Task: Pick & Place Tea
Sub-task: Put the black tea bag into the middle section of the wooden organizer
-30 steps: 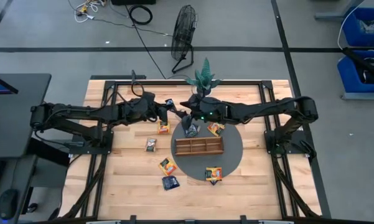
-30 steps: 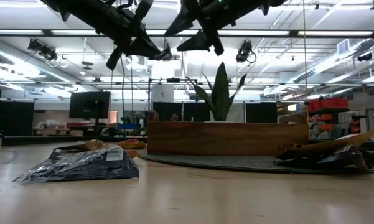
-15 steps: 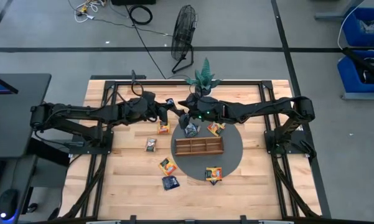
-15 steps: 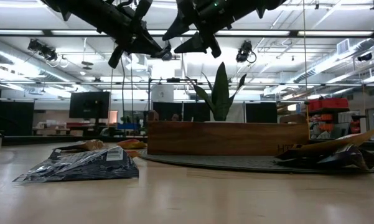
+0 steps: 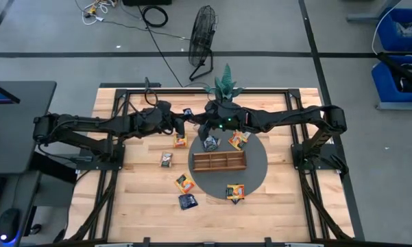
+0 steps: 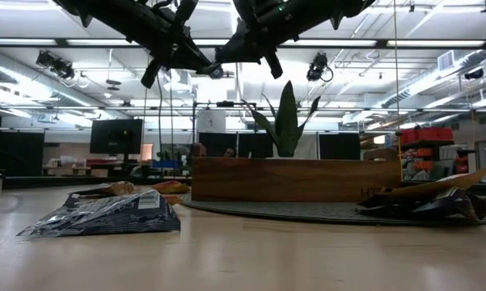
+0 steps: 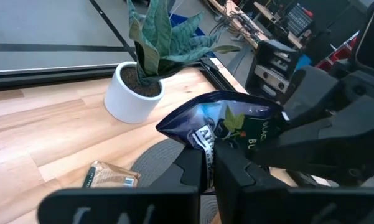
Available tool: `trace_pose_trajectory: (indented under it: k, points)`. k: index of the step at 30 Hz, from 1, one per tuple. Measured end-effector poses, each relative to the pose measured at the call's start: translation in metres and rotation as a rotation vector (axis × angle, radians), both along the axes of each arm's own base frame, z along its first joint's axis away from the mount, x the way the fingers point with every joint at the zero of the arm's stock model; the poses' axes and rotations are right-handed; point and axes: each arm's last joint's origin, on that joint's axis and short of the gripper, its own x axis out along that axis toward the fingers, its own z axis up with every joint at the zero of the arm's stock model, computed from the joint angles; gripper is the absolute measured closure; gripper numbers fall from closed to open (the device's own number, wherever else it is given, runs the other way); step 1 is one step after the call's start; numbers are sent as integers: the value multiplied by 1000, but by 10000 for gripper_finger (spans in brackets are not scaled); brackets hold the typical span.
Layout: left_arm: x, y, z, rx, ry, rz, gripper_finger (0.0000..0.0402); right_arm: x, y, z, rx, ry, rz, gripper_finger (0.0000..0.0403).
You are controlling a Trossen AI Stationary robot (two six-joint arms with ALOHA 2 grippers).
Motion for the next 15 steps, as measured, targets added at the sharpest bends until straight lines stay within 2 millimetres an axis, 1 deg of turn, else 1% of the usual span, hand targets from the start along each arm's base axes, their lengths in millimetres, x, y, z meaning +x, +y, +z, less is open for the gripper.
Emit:
trace_pose_trajectory:
  k: [4,6,11,15]
  points:
    - [0,0,0,0,1,-1,380,0,1,0,33,-8,-6,398]
    - [0,0,0,8,4,-2,371,0,0,0,35,-10,-7,399]
    - [0,0,1,42,15,-13,333,-2,1,3,38,-15,-1,401]
    - [-2,0,3,61,14,-21,301,-10,1,14,30,-18,6,402]
